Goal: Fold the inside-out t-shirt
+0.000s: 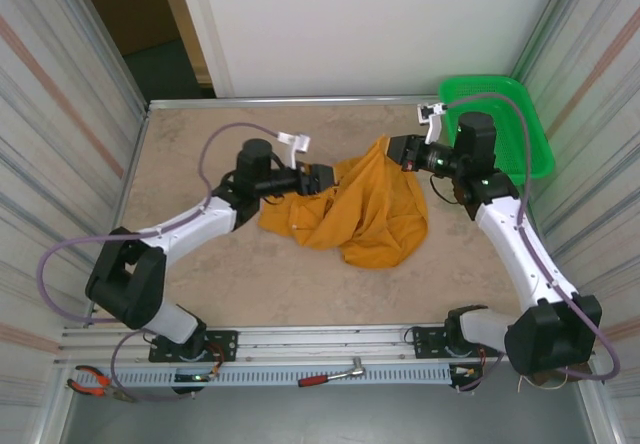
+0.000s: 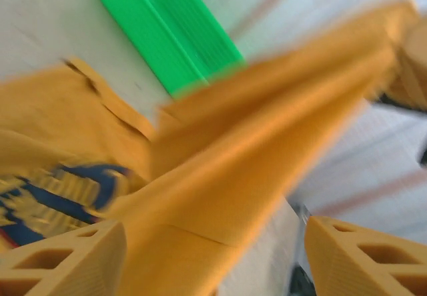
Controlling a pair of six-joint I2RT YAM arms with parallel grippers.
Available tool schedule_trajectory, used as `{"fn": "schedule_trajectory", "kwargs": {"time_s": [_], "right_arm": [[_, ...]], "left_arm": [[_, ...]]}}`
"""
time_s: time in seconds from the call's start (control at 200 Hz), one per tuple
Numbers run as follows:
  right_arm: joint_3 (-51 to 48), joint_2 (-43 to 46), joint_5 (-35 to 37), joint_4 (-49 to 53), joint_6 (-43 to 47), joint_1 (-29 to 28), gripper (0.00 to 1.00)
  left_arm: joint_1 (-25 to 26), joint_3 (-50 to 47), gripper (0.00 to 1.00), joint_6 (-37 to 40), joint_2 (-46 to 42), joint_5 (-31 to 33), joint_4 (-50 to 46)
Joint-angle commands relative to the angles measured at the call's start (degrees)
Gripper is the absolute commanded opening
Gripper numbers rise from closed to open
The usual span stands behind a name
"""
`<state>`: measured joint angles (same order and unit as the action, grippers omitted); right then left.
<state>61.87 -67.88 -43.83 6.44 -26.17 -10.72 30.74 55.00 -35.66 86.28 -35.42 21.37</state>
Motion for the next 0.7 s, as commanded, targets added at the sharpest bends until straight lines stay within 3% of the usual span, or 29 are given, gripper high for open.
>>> {"fn": "schedule_trajectory", "kwargs": {"time_s": [0.0,0.155,0.376,0.441,0.521,0.566,0.696], "right_arm": [[3.1,1.8,-8.4,-0.2,1.8,-0.1,0.00],[4.9,0.7,-9.0,-1.3,0.9,-0.4,0.00],[6.2,-1.4,-6.6,-0.5,1.5,-0.6,0.00],[6.2,-2.1,-5.5,-0.6,1.8,-0.6,0.00],[6.4,-3.3,-4.0,-0.6,2.3,-0.4,0.00],[6.7,-4.0,-3.3,-0.5,2.3,-0.4,0.00],[5.9,-4.3,-0.5,0.6,2.8,-0.4,0.00]], "left_arm": [[-2.0,4.3,0.75,-0.6,1.0,-0.5,0.1],[-3.0,10.6,0.78,-6.6,10.1,-9.7,5.9],[0.6,12.5,0.78,-20.1,18.9,-21.5,26.8],[1.4,12.7,0.64,-22.9,20.6,-22.7,31.3],[1.4,14.5,0.20,-24.9,22.3,-22.3,32.4],[1.0,15.8,0.01,-24.2,22.7,-21.0,30.6],[-1.9,19.6,0.00,-17.5,20.9,-13.5,18.1]]}}
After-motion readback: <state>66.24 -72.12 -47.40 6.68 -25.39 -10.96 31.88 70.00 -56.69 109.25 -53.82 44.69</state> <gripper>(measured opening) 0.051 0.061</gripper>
